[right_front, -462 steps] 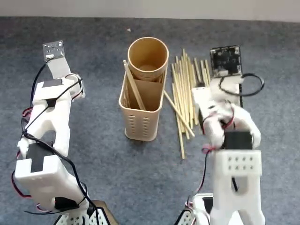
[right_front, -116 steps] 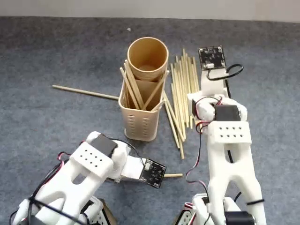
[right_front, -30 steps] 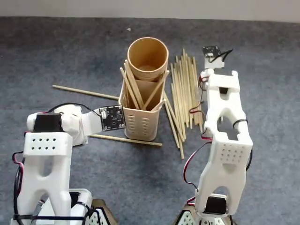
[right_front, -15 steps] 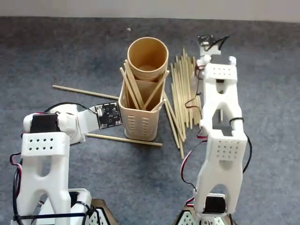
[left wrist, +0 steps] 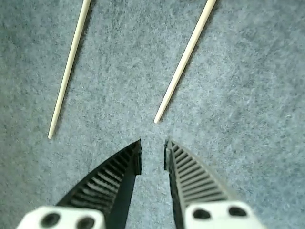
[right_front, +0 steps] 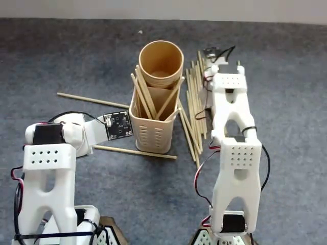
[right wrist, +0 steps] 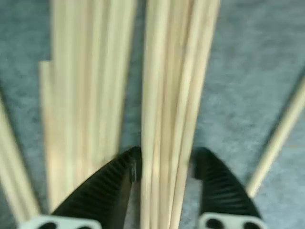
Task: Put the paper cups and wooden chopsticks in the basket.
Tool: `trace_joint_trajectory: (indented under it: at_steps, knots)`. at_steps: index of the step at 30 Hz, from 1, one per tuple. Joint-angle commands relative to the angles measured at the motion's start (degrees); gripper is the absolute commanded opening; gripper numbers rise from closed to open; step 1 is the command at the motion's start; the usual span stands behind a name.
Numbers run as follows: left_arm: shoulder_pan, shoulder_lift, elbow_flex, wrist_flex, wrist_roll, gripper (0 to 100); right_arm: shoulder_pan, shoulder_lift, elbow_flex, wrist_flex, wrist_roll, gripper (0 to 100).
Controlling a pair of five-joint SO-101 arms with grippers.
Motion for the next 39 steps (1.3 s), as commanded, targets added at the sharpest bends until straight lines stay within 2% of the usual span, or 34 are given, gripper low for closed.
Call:
trace_joint_trajectory:
  at_steps: [1,11,15,22,39]
  knots:
    - [-0.66,-1.36,-0.13,0.0,-2.99,12,2.86,-0.4,-2.51,-0.4,0.0,1.2]
    - [-0.31,-1.36,-0.13,0.0,-2.99,12,3.38,-8.31,-23.78,13.85,-0.09,0.4]
    - [-0.31,-1.36,-0.13,0.0,-2.99,12,3.65,-8.75,-32.4,18.33,-3.08,0.4]
    - [-0.57,-1.36,-0.13,0.0,-2.99,12,3.65,-8.75,-44.18,25.54,-3.6,0.4]
    - [-0.31,-1.36,-0.13,-0.09,-2.99,12,3.38,-12.18,-63.6,26.51,-3.6,0.4]
